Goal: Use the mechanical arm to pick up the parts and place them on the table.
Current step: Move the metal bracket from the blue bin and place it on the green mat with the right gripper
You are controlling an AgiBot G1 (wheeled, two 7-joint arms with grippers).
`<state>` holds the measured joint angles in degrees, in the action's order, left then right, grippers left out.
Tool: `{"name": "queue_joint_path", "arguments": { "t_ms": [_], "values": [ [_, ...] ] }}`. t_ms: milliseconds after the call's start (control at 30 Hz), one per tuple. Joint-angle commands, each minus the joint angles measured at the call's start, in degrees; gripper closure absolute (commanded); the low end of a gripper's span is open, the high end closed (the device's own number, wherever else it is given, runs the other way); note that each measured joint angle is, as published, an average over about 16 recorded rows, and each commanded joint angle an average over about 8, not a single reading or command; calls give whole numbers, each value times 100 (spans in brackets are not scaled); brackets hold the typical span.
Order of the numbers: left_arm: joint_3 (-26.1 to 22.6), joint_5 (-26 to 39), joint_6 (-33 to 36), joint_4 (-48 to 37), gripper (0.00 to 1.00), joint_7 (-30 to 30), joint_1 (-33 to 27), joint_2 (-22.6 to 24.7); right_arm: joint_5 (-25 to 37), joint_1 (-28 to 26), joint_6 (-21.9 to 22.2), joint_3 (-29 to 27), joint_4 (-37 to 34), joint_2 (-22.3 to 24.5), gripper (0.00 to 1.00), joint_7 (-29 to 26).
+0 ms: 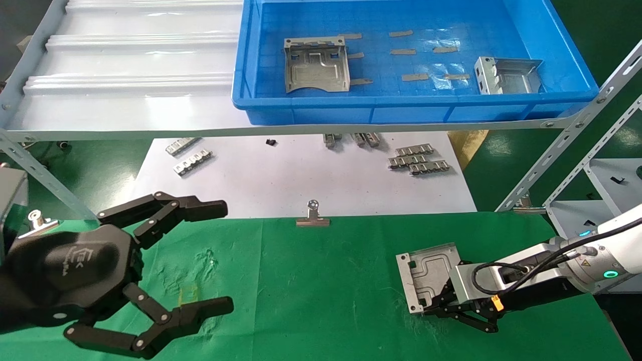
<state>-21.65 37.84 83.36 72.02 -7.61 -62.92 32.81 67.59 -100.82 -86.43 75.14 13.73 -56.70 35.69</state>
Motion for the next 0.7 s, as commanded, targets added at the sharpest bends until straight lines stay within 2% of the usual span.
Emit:
{"name": "queue_joint_path", "arguments": {
  "t_ms": [33, 333, 700],
  "values": [
    [0, 0, 0, 0, 0, 0, 0, 0, -7, -5, -23, -3, -94, -22, 100, 18],
    [0, 0, 0, 0, 0, 0, 0, 0, 86, -51, 62, 48, -408, -126, 87, 136],
    [-1, 0, 0, 0, 0, 0, 0, 0, 7, 7, 176, -10, -773, -216, 99, 334]
  ]
}}
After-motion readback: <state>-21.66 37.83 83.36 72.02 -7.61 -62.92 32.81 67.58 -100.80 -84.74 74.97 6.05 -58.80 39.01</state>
